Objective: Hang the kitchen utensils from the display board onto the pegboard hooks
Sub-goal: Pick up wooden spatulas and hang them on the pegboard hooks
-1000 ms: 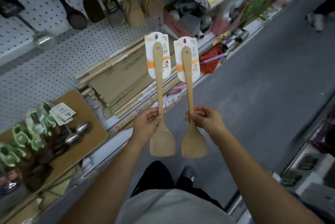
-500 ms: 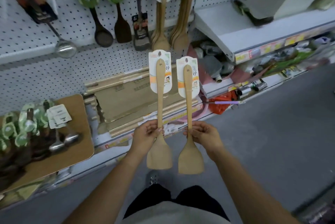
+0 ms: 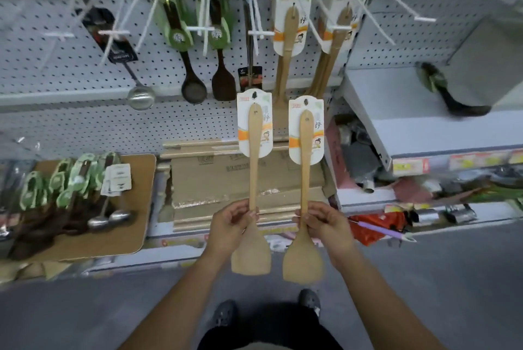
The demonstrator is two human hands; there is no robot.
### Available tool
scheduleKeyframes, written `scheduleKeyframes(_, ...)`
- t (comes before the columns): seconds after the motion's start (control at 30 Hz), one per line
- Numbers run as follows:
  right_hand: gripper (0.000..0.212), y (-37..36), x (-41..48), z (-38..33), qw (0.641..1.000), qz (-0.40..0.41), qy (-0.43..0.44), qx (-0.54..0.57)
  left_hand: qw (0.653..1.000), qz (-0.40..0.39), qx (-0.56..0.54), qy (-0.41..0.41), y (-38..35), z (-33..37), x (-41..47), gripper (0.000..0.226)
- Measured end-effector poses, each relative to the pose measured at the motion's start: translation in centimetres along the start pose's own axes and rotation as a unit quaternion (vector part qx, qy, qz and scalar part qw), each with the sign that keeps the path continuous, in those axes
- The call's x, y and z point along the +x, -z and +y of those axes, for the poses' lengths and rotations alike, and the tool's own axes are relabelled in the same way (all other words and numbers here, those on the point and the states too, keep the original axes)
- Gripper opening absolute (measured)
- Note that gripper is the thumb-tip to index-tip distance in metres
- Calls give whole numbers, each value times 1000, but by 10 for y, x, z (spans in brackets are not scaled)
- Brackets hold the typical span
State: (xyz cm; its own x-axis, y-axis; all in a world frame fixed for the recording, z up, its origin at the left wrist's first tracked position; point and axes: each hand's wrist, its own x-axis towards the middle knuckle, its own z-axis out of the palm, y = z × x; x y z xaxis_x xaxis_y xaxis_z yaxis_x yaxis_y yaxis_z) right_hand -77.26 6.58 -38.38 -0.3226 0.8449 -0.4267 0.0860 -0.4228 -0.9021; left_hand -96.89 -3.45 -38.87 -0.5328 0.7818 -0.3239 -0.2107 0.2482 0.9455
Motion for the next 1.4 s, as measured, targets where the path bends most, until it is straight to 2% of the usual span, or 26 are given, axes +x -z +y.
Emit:
scheduleKeyframes(0.17,20,62,28,-40,998,-20,42,-34,999,46,-17,-14,-52,8,0,27)
scheduleKeyframes(0.3,16,91,43,-63,998,-12,55,-28,998,53,-19,-21,-83,14,2,27)
scheduleKeyframes(0.47,18,93,53,-76,998,11,69,-9,999,34,-25,-28,-95,24,21,28)
scheduleKeyframes(0.67,16,94,48,-87,997,-16,70,-20,996,54,-45,-47,-98,41,32,27)
scheduleKeyframes(1.03,17,96,24,-71,997,-36,63,-20,997,31,-22,-64,-95,48,33,29)
scheduleKeyframes(1.4,20,101,29,-91,996,-21,83,5,996,37,-34,-70,-103,54,21,33)
